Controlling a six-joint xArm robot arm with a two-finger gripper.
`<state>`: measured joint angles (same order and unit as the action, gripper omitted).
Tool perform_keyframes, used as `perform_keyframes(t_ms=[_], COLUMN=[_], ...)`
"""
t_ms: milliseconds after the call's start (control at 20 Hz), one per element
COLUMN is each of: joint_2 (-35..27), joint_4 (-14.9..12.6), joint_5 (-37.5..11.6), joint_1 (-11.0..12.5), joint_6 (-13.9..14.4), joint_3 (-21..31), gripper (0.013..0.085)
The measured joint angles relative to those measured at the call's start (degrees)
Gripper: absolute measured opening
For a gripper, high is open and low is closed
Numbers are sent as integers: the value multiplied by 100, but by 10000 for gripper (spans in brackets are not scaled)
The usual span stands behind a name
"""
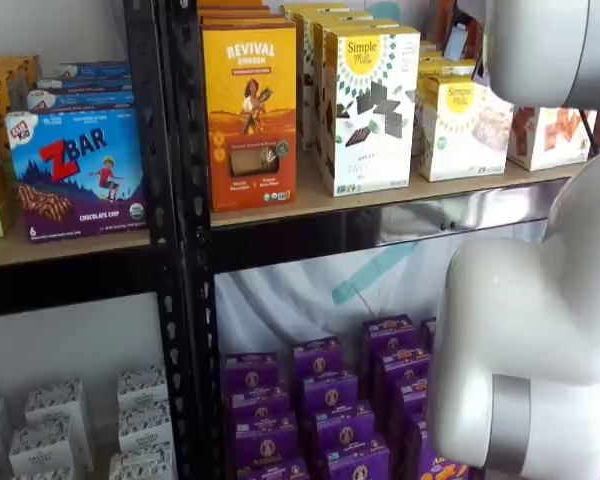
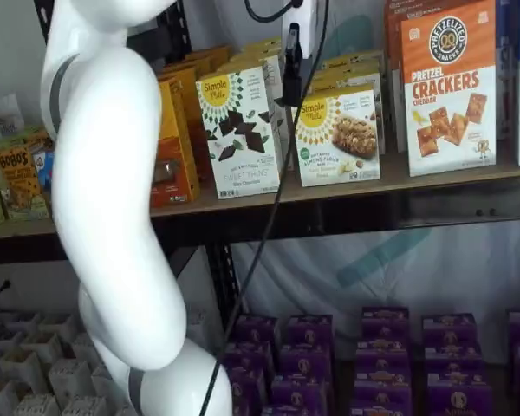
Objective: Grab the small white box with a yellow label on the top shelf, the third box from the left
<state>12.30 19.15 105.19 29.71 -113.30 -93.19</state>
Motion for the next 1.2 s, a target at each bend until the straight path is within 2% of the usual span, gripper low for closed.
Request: perform_keyframes(t_ms=[200, 450, 900, 1200], joint_2=[-130, -372, -832, -1066], joint_4=[15, -90, -538, -911], joint_5=[-137, -310, -533, -487], joint_1=[-35, -180, -489, -674], joint_6=[17, 89, 202, 279], joint_3=[-81, -241, -520, -685], gripper=[850, 850, 850, 850])
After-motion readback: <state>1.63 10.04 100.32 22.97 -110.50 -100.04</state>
